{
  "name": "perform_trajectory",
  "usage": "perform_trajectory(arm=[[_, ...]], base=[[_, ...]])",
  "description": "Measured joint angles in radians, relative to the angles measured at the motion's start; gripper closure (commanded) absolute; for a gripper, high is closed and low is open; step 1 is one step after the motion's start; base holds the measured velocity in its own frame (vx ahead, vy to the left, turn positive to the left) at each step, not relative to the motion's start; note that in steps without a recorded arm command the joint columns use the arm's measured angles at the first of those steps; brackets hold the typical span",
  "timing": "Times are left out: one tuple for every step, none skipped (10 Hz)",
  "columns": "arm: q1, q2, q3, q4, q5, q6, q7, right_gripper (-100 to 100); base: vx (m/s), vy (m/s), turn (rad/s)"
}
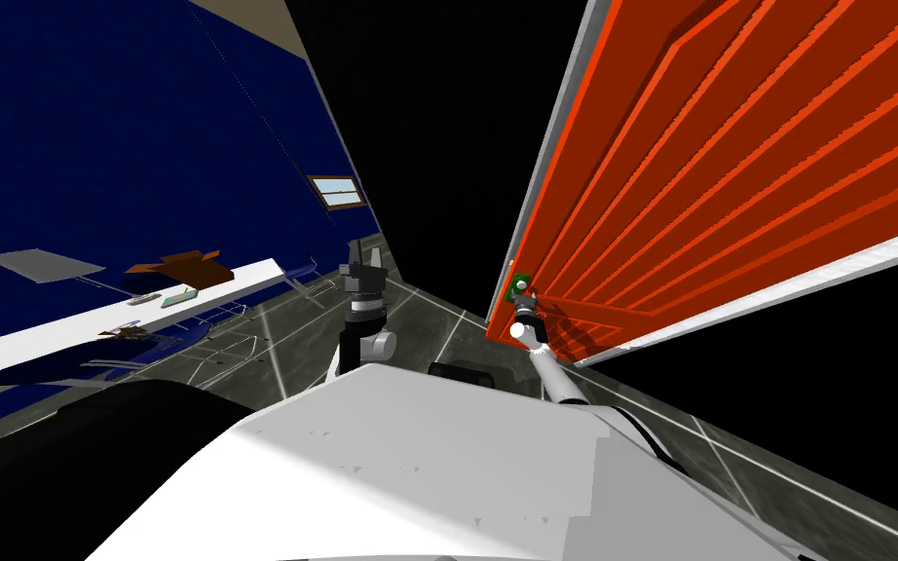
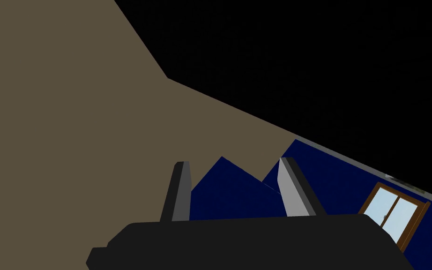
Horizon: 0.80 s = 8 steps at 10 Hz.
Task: Pull the door open
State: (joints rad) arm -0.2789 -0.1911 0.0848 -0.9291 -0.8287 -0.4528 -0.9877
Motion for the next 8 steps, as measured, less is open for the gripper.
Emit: perform_trajectory(arm=[[-0.007, -0.027, 0.005, 0.033, -0.001, -0.018, -0.033, -100], [0.007, -0.035, -0.002, 0.017, -0.005, -0.016, -0.04, -100], [0.04, -0.056, -0.017, -0.024, -0.013, -0.002, -0.04, -100], [0.031, -0.076, -0.013, 0.006, -0.013, -0.013, -0.062, -100], [0.016, -0.097, -0.011, 0.037, -0.015, -0.026, -0.089, -100], [0.031, -0.102, -0.021, 0.015, -0.02, -0.019, -0.089, -100], [0.033, -0.102, -0.023, 0.011, -0.02, -0.016, -0.086, 100], [0.032, -0.104, -0.023, 0.014, -0.02, -0.018, -0.088, 100]], base=[[0.14, -0.002, 0.074], [0.147, -0.004, 0.165], [0.137, 0.006, 0.149], [0.111, 0.01, 0.132], [0.075, 0.01, 0.04], [0.028, 0.006, -0.003], [0.0, 0.0, 0.0], [-0.012, -0.011, -0.007]])
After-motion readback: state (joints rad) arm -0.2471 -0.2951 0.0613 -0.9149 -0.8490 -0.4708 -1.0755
